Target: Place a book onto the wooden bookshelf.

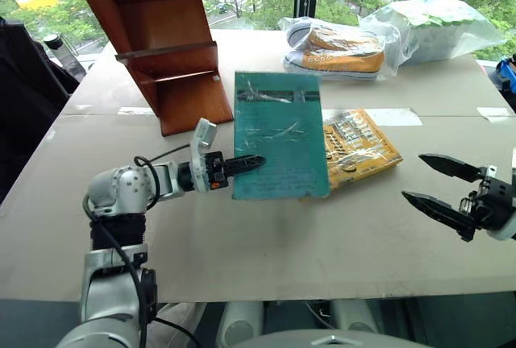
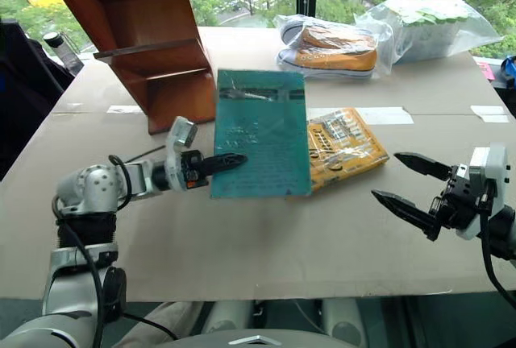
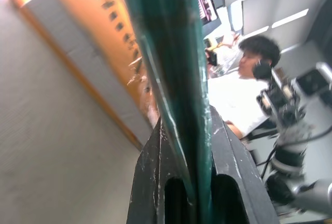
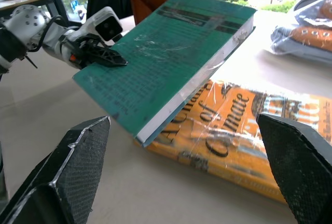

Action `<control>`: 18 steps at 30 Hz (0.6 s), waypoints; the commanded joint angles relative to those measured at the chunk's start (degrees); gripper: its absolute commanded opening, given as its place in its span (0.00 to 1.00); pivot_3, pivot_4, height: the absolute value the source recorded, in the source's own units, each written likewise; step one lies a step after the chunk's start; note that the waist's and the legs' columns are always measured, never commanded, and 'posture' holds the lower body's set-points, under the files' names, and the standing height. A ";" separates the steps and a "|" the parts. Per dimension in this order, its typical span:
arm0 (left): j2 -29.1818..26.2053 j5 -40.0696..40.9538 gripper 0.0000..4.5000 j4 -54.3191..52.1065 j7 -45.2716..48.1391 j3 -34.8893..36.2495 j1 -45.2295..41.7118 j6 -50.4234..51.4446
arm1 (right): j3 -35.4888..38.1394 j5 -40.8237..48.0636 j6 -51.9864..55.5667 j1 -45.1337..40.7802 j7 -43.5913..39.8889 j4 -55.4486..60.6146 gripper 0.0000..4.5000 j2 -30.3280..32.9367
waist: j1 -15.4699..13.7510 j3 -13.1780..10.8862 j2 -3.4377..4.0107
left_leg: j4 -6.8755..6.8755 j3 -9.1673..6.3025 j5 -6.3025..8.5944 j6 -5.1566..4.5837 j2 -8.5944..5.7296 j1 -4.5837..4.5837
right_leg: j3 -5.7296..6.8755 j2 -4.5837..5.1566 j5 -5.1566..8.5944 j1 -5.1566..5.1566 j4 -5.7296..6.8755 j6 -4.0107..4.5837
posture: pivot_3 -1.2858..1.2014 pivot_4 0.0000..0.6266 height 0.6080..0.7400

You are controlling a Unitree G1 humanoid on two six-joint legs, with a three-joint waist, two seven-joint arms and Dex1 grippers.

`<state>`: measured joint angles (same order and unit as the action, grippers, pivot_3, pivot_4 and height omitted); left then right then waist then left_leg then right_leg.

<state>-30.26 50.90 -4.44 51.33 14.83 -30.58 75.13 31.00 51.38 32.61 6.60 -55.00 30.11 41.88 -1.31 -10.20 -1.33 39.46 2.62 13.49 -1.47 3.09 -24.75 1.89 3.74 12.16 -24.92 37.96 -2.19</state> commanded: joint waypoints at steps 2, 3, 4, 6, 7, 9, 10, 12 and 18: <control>-0.66 -2.72 0.01 -18.65 -10.18 0.97 -9.88 -10.41 | -2.05 1.47 -1.13 -7.15 0.50 -3.86 1.00 0.45 | -0.51 -0.01 -0.02 | 0.06 0.01 0.00 0.00 -0.12 0.00 | -0.01 0.00 0.00 0.07 -0.04 -0.01 | 0.52 0.24 0.64; -2.12 -6.73 0.01 -20.53 -11.39 -1.31 -12.07 -14.37 | -2.90 1.40 -1.16 -8.86 0.53 -4.84 1.00 0.34 | -0.50 0.00 -0.01 | 0.06 0.02 0.00 0.00 -0.15 0.01 | -0.02 -0.01 0.00 0.07 -0.03 -0.01 | 0.52 0.24 0.64; -3.35 -10.10 0.01 -21.43 -12.20 -3.25 -13.68 -17.82 | -3.54 1.28 -1.30 -10.14 0.50 -5.60 1.00 0.21 | -0.39 -0.02 -0.03 | 0.06 0.05 0.00 -0.01 -0.17 0.08 | -0.08 -0.02 0.00 0.12 -0.02 -0.02 | 0.52 0.24 0.64; -7.55 -21.37 0.01 -20.30 -14.11 -9.09 -18.03 -28.13 | -4.96 0.74 -2.26 -13.18 0.02 -7.71 1.00 -0.30 | -0.19 0.03 0.07 | -0.01 0.07 0.00 -0.01 -0.21 0.08 | -0.13 -0.05 0.00 0.10 -0.06 -0.02 | 0.52 0.24 0.64; -9.32 -26.40 0.01 -18.90 -15.20 -10.82 -20.29 -33.28 | -5.70 0.32 -3.15 -14.91 -0.29 -8.88 1.00 -0.78 | 0.03 -0.02 0.00 | -0.06 0.11 0.00 -0.01 -0.25 0.18 | -0.19 -0.04 0.01 0.13 -0.02 -0.01 | 0.52 0.24 0.64; -12.55 -34.08 0.01 -15.57 -17.93 -12.71 -23.55 -39.99 | -6.60 0.12 -4.43 -17.87 -0.67 -10.86 1.00 -1.61 | 0.38 -0.04 0.07 | -0.07 0.07 0.00 -0.01 -0.25 0.09 | -0.19 -0.09 -0.01 0.05 -0.05 -0.01 | 0.52 0.24 0.64; -15.90 -40.05 0.01 -13.56 -19.23 -14.57 -24.44 -44.00 | -6.92 0.10 -4.67 -19.23 -0.65 -11.69 1.00 -1.82 | 0.62 -0.07 0.03 | -0.07 0.07 0.00 -0.02 -0.25 0.11 | -0.21 -0.09 -0.01 0.05 -0.04 -0.02 | 0.52 0.24 0.64; -23.70 -52.13 0.01 -10.08 -20.06 -18.89 -24.63 -52.97 | -7.36 0.55 -5.05 -21.83 -0.73 -12.93 1.00 -2.22 | 1.02 -0.08 0.05 | -0.15 0.12 0.00 -0.02 -0.24 0.09 | -0.27 -0.11 -0.06 -0.02 -0.05 -0.11 | 0.52 0.24 0.64; -38.09 -72.73 0.01 -2.66 -21.15 -23.59 -21.76 -66.54 | -8.28 3.33 -3.55 -29.81 1.39 -14.98 1.00 -3.30 | 0.61 -0.11 0.03 | -0.25 0.20 0.00 -0.01 -0.20 -0.09 | -0.26 -0.10 -0.14 -0.25 -0.05 -0.25 | 0.52 0.24 0.64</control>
<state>-65.34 -15.97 -9.22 31.90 -11.14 -51.48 11.00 22.19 53.30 29.06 -21.90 -54.31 14.61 38.49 -0.70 -10.31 -1.30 39.21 2.85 13.48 -1.48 2.89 -24.88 1.61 3.64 12.02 -25.21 37.89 -2.45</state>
